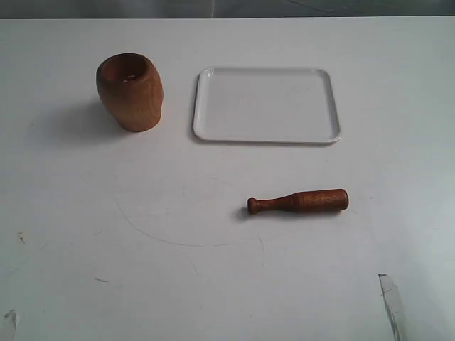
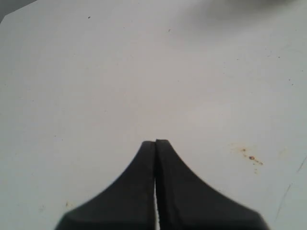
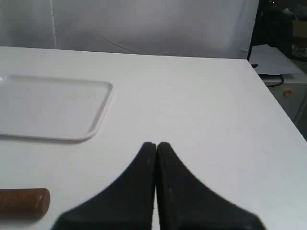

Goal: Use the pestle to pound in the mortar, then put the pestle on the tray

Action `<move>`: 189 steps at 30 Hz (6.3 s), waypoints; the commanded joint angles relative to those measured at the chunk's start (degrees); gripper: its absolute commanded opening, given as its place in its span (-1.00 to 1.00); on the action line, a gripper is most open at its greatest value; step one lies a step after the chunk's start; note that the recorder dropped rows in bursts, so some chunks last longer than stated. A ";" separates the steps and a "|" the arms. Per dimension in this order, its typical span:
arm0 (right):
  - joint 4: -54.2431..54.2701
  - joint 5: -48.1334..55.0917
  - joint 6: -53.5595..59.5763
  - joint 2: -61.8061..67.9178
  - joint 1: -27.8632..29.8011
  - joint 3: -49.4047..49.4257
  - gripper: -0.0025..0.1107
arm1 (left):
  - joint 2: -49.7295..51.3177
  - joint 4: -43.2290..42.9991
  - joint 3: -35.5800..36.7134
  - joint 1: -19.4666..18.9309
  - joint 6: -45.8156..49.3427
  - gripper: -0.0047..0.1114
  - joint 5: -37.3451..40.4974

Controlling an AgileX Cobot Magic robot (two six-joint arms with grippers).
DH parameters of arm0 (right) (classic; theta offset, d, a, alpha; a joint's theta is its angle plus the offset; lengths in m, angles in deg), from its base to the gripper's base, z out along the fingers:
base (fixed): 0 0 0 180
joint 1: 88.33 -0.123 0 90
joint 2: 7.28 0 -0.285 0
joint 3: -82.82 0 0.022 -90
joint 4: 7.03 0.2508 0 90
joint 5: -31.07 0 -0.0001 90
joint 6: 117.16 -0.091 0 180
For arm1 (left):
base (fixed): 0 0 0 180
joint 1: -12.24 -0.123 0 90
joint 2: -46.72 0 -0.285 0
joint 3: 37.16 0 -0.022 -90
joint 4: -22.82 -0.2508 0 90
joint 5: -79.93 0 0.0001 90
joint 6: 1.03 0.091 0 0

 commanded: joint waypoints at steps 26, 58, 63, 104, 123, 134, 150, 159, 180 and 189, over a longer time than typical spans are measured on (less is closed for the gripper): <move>-20.03 -65.27 -26.86 2.18 -0.28 -0.07 -0.96 | -0.07 0.42 0.03 0.44 -0.47 -0.92 -0.17; 2.47 35.76 57.84 86.88 -37.28 -56.37 -0.95 | -0.07 0.42 0.03 0.44 -0.47 -0.92 -0.17; 3.09 26.52 57.98 94.94 -41.57 -56.37 -0.56 | -0.07 0.42 0.03 0.44 -0.47 -0.92 -0.17; 6.30 -51.13 18.08 94.17 -44.13 -56.32 -0.96 | -0.07 0.42 0.03 0.44 -0.47 -0.92 -0.17; -14.54 -64.84 -12.75 126.22 -44.26 -83.89 -0.96 | -0.07 0.42 0.03 0.44 -0.47 -0.92 -0.17; -12.80 -65.94 -12.42 132.26 -44.14 -83.89 -0.96 | -0.07 0.42 0.03 0.44 -0.47 -0.92 -0.17; -11.18 -64.36 -11.08 134.67 -44.14 -83.89 -0.96 | -0.07 0.42 0.03 0.44 -0.47 -0.92 -0.17; -13.31 -66.14 -10.38 125.22 -44.14 -83.89 -0.96 | -0.07 0.42 0.03 0.44 -0.47 -0.92 -0.17; -9.99 -64.60 -12.63 136.08 -44.14 -83.89 -0.96 | -0.07 0.42 0.03 0.44 -0.47 -0.92 -0.17; -10.80 -68.45 -11.10 124.94 -44.14 -83.89 -0.96 | -0.07 0.42 0.03 0.44 -0.47 -0.92 -0.17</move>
